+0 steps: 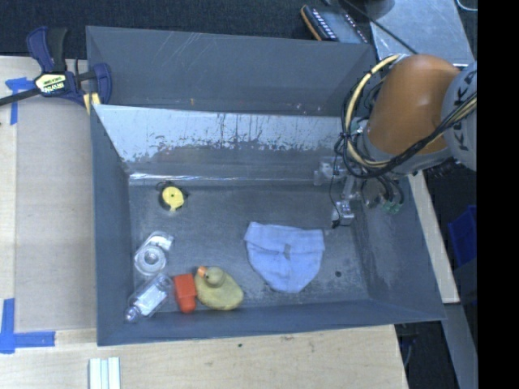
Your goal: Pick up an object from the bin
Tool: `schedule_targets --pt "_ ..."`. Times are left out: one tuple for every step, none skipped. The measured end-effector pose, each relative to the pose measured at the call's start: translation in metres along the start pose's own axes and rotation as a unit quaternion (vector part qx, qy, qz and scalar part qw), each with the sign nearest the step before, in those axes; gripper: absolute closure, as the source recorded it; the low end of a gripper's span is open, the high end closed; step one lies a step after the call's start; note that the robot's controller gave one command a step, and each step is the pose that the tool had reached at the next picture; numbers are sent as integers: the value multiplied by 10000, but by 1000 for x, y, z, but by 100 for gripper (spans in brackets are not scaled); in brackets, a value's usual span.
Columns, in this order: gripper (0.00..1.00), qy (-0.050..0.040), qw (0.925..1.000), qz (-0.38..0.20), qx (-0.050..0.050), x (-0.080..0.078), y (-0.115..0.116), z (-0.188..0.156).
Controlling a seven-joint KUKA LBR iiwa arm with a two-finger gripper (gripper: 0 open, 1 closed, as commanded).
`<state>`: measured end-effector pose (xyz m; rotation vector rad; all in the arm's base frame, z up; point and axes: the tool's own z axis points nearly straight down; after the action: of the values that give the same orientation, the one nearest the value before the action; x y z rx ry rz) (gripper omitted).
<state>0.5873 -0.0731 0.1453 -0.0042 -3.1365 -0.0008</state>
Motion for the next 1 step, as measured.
schedule_targets --pt "0 -43 10000 -12 5 -2 0 -5"
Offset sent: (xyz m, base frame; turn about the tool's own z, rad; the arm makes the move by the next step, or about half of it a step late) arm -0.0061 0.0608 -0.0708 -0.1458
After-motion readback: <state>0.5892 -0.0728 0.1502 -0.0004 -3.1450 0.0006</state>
